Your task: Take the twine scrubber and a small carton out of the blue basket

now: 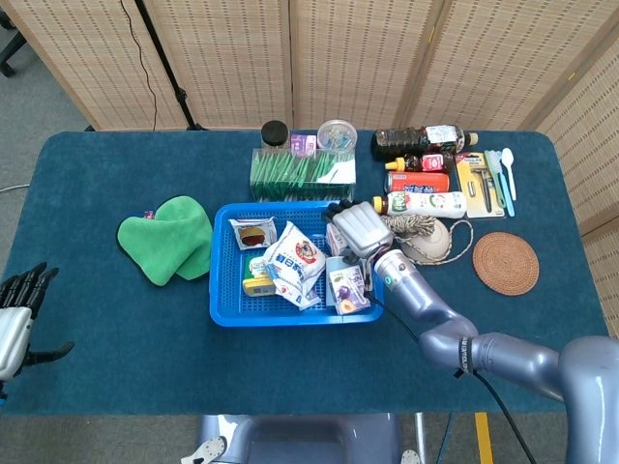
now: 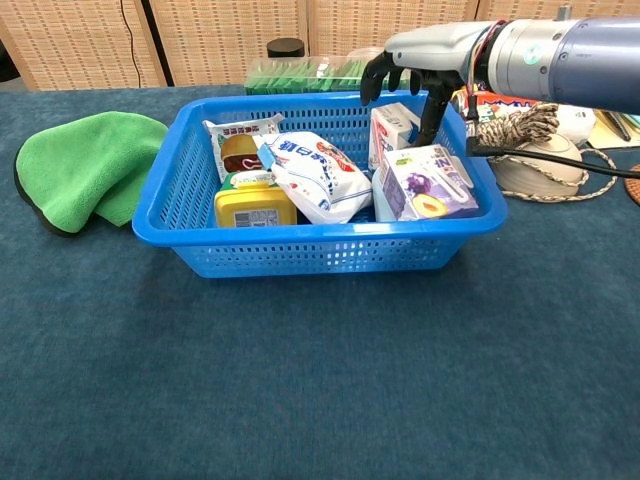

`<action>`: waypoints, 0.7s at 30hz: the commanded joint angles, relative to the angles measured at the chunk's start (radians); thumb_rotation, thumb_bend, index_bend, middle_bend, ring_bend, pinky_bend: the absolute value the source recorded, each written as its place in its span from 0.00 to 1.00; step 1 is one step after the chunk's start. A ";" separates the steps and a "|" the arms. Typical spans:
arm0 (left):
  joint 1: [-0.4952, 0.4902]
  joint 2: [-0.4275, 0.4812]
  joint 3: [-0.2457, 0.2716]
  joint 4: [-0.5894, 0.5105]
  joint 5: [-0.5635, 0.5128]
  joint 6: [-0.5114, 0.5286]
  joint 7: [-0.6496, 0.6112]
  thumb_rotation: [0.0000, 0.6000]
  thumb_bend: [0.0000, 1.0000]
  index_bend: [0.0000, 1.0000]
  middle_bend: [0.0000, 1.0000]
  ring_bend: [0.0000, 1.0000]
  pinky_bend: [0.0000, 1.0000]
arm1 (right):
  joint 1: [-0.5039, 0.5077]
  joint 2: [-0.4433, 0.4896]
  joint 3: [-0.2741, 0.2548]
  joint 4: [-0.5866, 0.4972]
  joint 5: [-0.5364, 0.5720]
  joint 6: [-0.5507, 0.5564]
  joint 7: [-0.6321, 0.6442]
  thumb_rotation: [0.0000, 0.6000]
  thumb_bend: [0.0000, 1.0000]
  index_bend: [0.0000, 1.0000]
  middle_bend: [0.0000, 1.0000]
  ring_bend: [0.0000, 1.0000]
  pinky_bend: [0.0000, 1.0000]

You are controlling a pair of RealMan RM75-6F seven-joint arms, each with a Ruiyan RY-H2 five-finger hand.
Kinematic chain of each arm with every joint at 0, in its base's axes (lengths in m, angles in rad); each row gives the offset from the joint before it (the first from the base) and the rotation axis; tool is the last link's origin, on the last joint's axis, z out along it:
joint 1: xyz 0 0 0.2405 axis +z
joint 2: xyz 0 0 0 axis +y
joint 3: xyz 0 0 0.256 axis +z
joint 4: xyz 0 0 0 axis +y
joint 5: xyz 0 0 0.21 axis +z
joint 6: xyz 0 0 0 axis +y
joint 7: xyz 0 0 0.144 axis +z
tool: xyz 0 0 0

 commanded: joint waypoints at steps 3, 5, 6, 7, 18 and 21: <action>0.001 0.000 0.000 -0.001 -0.001 0.000 -0.001 1.00 0.00 0.00 0.00 0.00 0.00 | -0.005 -0.016 -0.004 0.019 -0.018 0.005 0.015 1.00 0.00 0.29 0.25 0.24 0.31; 0.001 0.000 0.001 -0.001 0.001 0.001 0.000 1.00 0.00 0.00 0.00 0.00 0.00 | -0.005 -0.019 -0.002 0.028 -0.019 0.001 0.020 1.00 0.00 0.29 0.25 0.24 0.33; 0.001 0.000 0.001 -0.001 0.001 0.001 0.001 1.00 0.00 0.00 0.00 0.00 0.00 | -0.005 -0.021 -0.002 0.032 -0.019 0.000 0.022 1.00 0.00 0.30 0.25 0.24 0.34; 0.001 0.000 0.001 -0.001 0.001 0.001 0.002 1.00 0.00 0.00 0.00 0.00 0.00 | -0.006 -0.022 -0.002 0.036 -0.020 -0.001 0.023 1.00 0.00 0.30 0.26 0.24 0.35; -0.001 -0.002 0.002 -0.002 -0.002 -0.002 0.006 1.00 0.00 0.00 0.00 0.00 0.00 | -0.011 -0.043 -0.005 0.081 -0.030 -0.017 0.044 1.00 0.05 0.35 0.32 0.31 0.47; -0.002 -0.002 0.002 -0.003 -0.001 -0.004 0.007 1.00 0.00 0.00 0.00 0.00 0.00 | -0.012 -0.050 -0.003 0.088 -0.040 -0.016 0.055 1.00 0.10 0.41 0.37 0.36 0.52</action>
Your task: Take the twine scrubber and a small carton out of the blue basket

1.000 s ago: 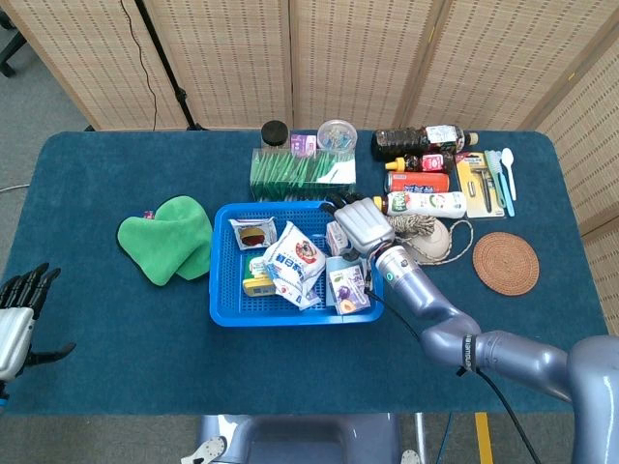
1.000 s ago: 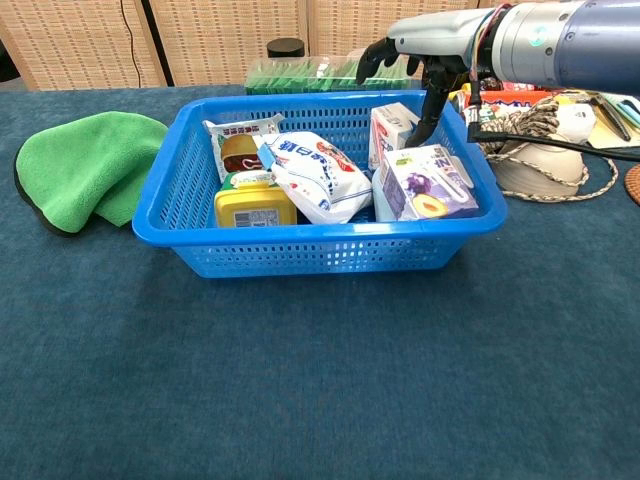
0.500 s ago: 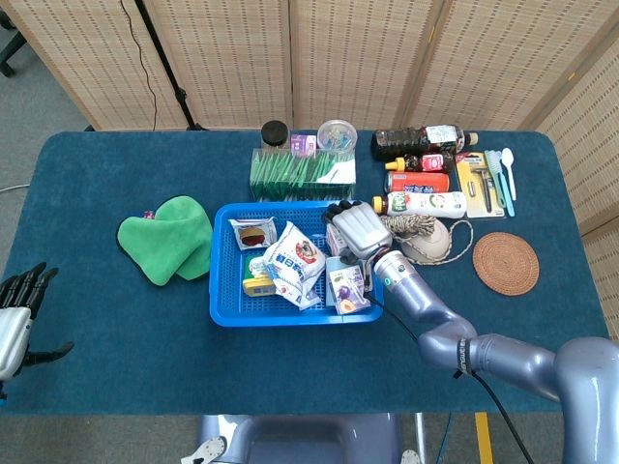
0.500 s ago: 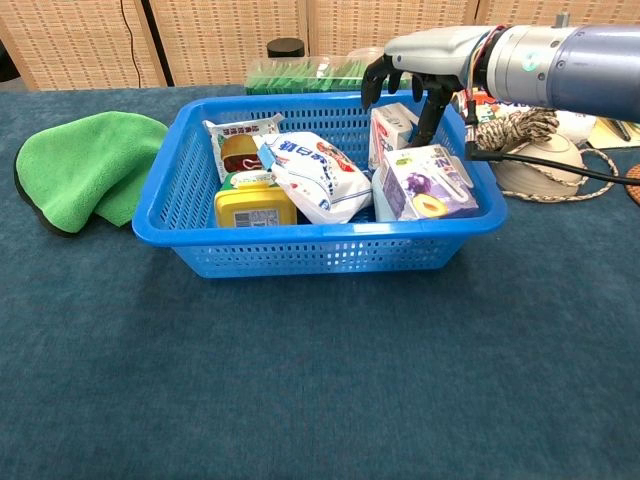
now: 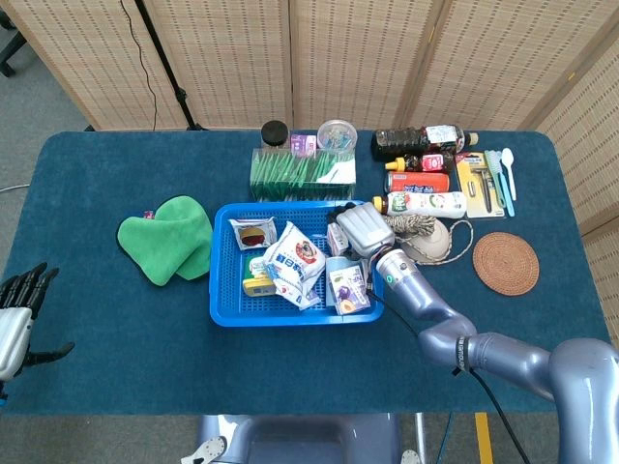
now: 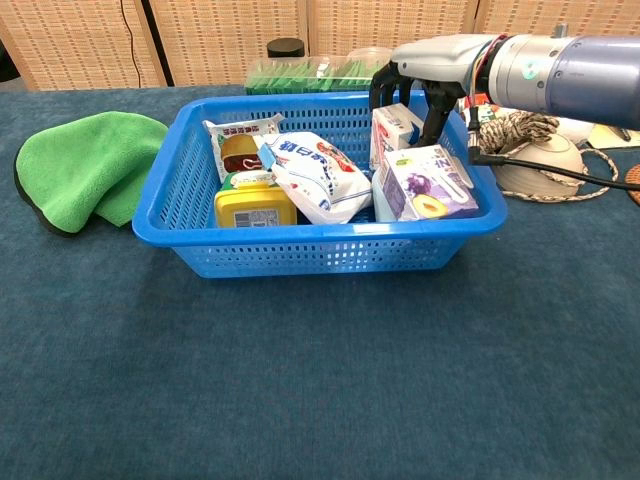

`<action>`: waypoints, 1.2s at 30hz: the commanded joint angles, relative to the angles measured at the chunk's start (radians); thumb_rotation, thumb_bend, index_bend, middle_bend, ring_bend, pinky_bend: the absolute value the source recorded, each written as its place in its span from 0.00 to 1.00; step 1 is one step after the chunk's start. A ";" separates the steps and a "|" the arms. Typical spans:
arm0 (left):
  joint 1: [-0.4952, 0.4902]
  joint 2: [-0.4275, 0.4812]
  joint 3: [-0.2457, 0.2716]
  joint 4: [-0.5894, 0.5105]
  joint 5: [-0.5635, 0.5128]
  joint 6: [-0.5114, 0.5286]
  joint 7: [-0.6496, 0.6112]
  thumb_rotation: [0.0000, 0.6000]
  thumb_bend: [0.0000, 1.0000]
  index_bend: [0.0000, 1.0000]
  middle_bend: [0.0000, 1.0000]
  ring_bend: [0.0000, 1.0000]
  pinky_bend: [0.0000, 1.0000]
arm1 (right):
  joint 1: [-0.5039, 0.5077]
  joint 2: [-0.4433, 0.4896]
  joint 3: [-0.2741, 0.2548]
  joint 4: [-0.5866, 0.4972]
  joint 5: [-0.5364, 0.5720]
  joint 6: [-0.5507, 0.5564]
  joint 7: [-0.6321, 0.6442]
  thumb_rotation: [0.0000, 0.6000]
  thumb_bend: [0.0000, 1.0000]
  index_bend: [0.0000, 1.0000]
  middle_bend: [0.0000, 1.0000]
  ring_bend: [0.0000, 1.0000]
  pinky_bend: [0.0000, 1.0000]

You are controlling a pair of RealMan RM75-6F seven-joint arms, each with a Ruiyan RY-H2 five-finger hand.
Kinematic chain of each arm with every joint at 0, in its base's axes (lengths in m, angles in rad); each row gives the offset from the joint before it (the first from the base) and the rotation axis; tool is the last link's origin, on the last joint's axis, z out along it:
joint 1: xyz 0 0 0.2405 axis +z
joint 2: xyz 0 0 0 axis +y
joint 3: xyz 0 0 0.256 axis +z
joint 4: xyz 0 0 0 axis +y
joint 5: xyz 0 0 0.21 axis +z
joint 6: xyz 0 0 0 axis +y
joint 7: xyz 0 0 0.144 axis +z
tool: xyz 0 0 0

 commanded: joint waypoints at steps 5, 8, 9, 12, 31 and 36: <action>-0.001 0.001 0.000 -0.001 -0.002 -0.002 0.000 1.00 0.00 0.00 0.00 0.00 0.00 | -0.008 -0.020 0.006 0.019 -0.030 0.012 0.034 1.00 0.25 0.49 0.44 0.42 0.58; -0.001 0.001 0.001 -0.001 0.001 -0.002 0.001 1.00 0.00 0.00 0.00 0.00 0.00 | -0.015 -0.028 0.013 0.024 -0.050 0.028 0.062 1.00 0.35 0.52 0.47 0.44 0.59; 0.000 0.001 0.002 -0.001 0.001 -0.001 0.001 1.00 0.00 0.00 0.00 0.00 0.00 | -0.018 -0.030 0.016 0.024 -0.060 0.037 0.071 1.00 0.37 0.52 0.47 0.45 0.59; 0.000 0.002 0.002 -0.001 0.001 -0.001 -0.001 1.00 0.00 0.00 0.00 0.00 0.00 | -0.025 -0.025 0.026 0.016 -0.082 0.054 0.101 1.00 0.41 0.53 0.48 0.45 0.59; 0.000 0.014 0.011 0.002 0.026 -0.005 -0.030 1.00 0.00 0.00 0.00 0.00 0.00 | -0.082 0.208 0.137 -0.273 -0.067 0.178 0.084 1.00 0.53 0.55 0.50 0.47 0.59; 0.004 0.017 0.015 0.000 0.038 0.003 -0.039 1.00 0.00 0.00 0.00 0.00 0.00 | -0.121 0.321 0.172 -0.360 -0.043 0.222 0.073 1.00 0.54 0.55 0.50 0.47 0.59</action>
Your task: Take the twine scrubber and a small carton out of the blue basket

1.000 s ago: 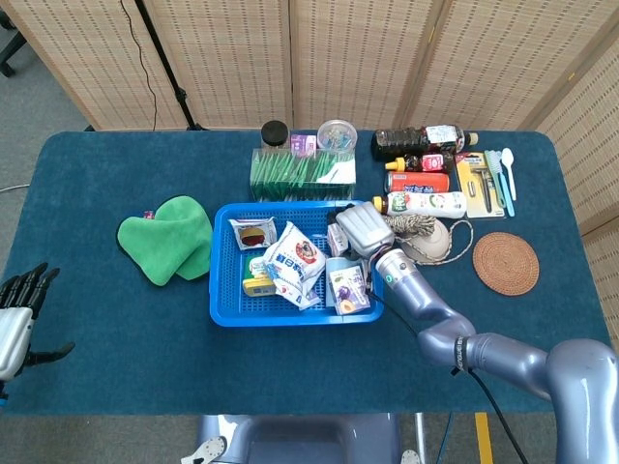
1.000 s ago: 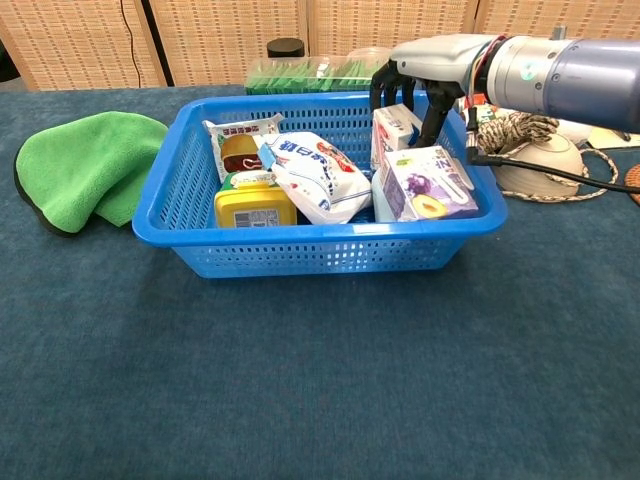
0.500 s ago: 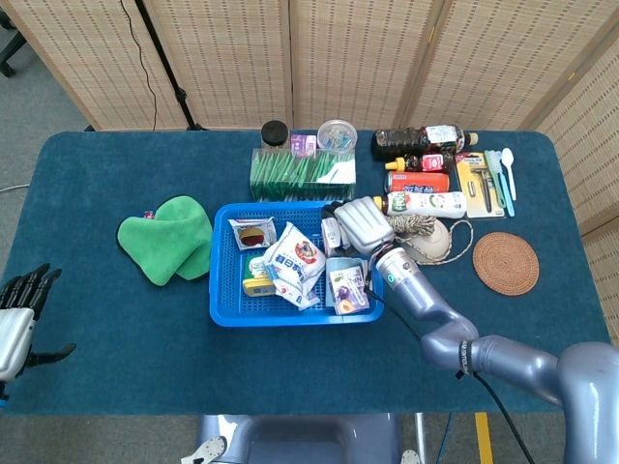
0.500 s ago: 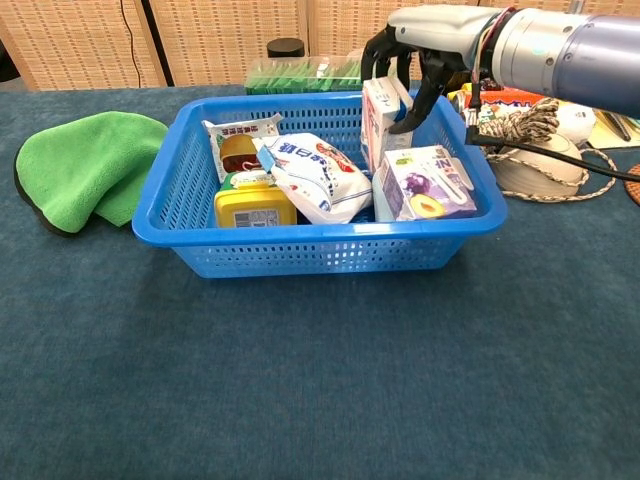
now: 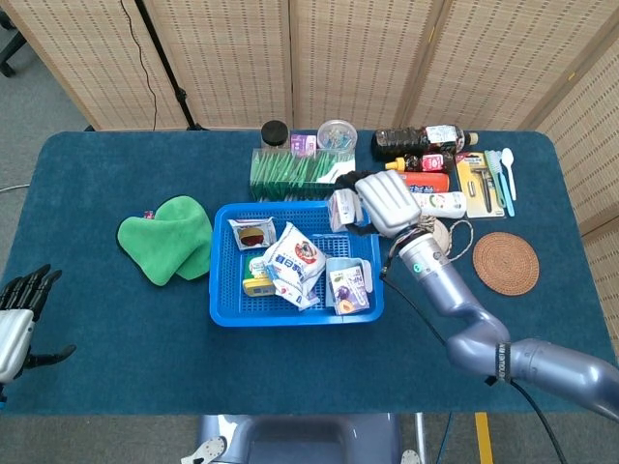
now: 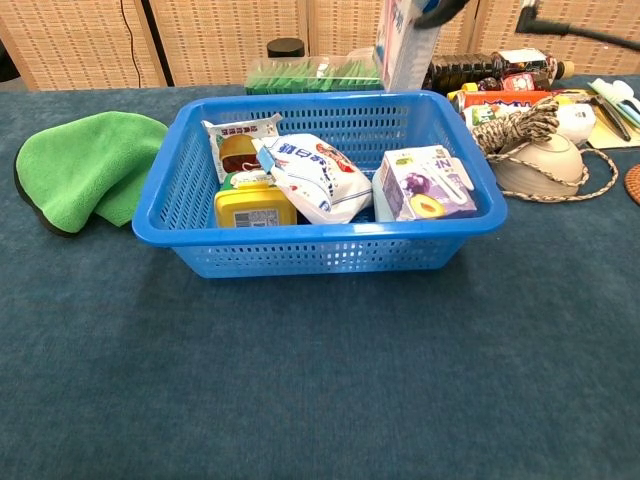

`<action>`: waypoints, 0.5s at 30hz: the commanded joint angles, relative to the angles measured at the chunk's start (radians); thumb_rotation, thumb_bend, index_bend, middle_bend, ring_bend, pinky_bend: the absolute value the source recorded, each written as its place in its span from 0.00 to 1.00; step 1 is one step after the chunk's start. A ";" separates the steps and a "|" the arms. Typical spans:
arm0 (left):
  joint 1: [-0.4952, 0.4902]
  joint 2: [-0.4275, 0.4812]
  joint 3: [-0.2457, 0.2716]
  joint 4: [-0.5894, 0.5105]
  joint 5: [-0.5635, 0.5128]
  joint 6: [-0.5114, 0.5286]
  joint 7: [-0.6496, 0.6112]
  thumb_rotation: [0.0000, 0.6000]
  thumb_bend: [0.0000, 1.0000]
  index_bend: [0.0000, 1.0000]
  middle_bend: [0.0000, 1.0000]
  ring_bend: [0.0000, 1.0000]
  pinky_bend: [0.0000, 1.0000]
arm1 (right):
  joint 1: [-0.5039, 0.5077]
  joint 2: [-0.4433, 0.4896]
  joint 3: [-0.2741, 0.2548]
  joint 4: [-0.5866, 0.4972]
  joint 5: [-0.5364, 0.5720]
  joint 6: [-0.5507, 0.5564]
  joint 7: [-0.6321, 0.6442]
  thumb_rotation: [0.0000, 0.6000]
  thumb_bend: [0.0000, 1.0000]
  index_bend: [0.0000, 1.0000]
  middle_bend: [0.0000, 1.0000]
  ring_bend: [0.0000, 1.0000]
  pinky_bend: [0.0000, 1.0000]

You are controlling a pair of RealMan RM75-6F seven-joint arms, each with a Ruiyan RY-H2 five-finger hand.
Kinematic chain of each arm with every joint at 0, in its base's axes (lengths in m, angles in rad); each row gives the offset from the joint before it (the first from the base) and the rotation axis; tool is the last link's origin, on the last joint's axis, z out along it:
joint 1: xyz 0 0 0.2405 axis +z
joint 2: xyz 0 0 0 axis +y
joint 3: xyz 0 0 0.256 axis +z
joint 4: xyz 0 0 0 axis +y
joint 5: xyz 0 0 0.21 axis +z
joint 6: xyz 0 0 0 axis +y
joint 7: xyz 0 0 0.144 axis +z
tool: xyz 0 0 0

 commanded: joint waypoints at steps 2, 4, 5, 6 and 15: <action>0.003 0.001 0.005 0.000 0.013 0.004 -0.003 1.00 0.00 0.00 0.00 0.00 0.00 | -0.049 0.103 0.024 -0.067 0.025 0.037 -0.009 1.00 0.54 0.55 0.50 0.47 0.59; 0.002 0.002 0.007 -0.001 0.017 0.002 -0.005 1.00 0.00 0.00 0.00 0.00 0.00 | -0.074 0.138 0.021 -0.081 0.024 0.045 0.008 1.00 0.55 0.55 0.50 0.47 0.59; 0.002 0.003 0.008 -0.001 0.019 0.002 -0.005 1.00 0.00 0.00 0.00 0.00 0.00 | -0.086 0.155 0.019 -0.089 0.018 0.050 0.017 1.00 0.56 0.55 0.50 0.47 0.59; 0.003 0.002 0.009 -0.001 0.021 0.003 -0.005 1.00 0.00 0.00 0.00 0.00 0.00 | -0.101 0.174 0.015 -0.096 0.011 0.058 0.023 1.00 0.56 0.55 0.50 0.47 0.59; 0.004 0.002 0.011 -0.002 0.026 0.005 -0.004 1.00 0.00 0.00 0.00 0.00 0.00 | -0.207 0.234 -0.089 -0.089 -0.094 0.077 0.068 1.00 0.56 0.55 0.50 0.47 0.59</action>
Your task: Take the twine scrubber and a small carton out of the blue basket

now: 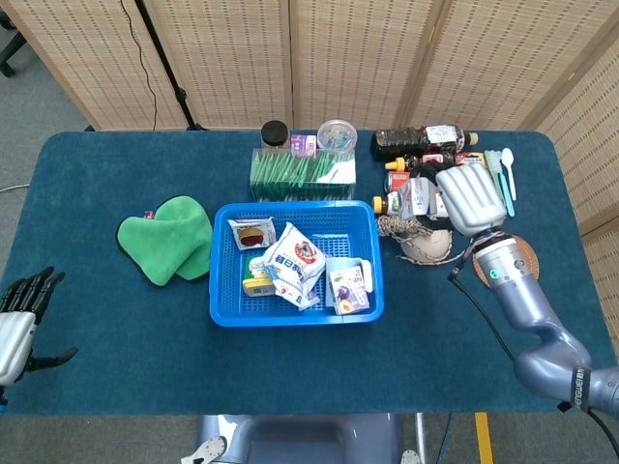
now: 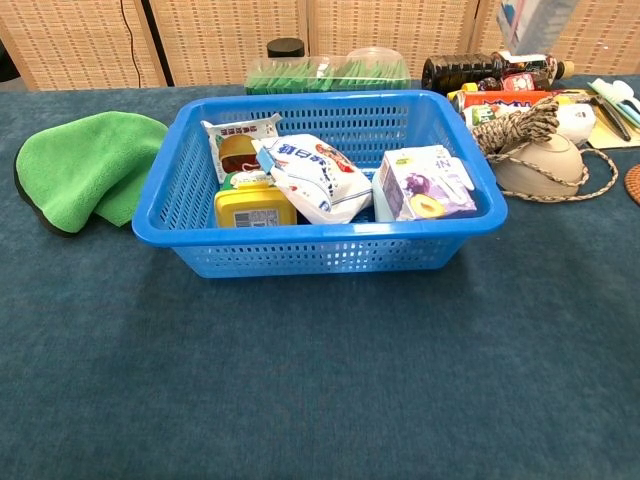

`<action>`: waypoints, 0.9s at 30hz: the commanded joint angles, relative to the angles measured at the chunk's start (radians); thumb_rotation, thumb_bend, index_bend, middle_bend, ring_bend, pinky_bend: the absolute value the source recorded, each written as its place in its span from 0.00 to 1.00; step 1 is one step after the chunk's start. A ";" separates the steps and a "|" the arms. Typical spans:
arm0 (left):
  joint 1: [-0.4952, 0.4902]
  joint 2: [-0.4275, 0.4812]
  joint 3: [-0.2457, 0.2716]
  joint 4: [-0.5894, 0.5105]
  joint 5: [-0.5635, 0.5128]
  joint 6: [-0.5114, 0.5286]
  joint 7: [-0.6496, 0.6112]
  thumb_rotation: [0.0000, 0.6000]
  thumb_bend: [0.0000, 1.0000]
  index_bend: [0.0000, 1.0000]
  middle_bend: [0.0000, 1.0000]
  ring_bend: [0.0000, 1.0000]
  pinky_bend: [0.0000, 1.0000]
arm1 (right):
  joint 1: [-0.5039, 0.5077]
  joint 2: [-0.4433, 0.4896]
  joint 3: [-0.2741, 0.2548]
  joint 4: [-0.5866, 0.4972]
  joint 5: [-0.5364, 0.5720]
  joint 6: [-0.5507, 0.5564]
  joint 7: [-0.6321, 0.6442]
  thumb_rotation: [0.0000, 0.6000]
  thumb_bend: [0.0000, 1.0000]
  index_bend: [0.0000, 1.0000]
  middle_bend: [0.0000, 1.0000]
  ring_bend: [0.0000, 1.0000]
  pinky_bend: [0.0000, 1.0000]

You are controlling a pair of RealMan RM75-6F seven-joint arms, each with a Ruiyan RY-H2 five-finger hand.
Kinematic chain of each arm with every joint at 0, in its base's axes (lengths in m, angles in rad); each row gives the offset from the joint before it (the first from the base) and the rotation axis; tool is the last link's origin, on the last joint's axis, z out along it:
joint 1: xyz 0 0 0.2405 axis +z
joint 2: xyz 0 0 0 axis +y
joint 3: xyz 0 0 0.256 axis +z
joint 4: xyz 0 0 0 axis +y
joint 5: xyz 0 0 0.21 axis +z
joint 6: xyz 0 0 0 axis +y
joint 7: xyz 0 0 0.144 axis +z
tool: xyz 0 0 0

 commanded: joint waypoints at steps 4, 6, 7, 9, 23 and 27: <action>-0.001 -0.001 0.001 -0.002 0.000 -0.003 0.006 1.00 0.00 0.00 0.00 0.00 0.00 | -0.050 -0.027 -0.083 0.064 -0.054 -0.023 0.040 1.00 0.56 0.55 0.50 0.47 0.59; -0.001 -0.001 0.000 -0.002 -0.002 -0.003 0.005 1.00 0.00 0.00 0.00 0.00 0.00 | -0.057 -0.036 -0.101 0.082 -0.063 -0.034 0.044 1.00 0.56 0.55 0.50 0.47 0.59; -0.001 -0.001 0.000 -0.002 -0.004 -0.003 0.004 1.00 0.00 0.00 0.00 0.00 0.00 | -0.062 -0.040 -0.113 0.093 -0.070 -0.040 0.045 1.00 0.56 0.55 0.50 0.47 0.59; -0.002 0.000 -0.002 -0.002 -0.009 -0.003 0.002 1.00 0.00 0.00 0.00 0.00 0.00 | -0.071 -0.048 -0.132 0.112 -0.084 -0.048 0.047 1.00 0.56 0.55 0.50 0.47 0.59; -0.007 -0.001 -0.005 -0.004 -0.022 -0.015 0.010 1.00 0.00 0.00 0.00 0.00 0.00 | -0.142 -0.055 -0.219 0.156 -0.155 -0.059 0.091 1.00 0.56 0.56 0.51 0.47 0.59; -0.009 -0.003 -0.002 -0.007 -0.020 -0.019 0.020 1.00 0.00 0.00 0.00 0.00 0.00 | -0.148 -0.068 -0.222 0.164 -0.167 -0.065 0.119 1.00 0.56 0.55 0.51 0.47 0.59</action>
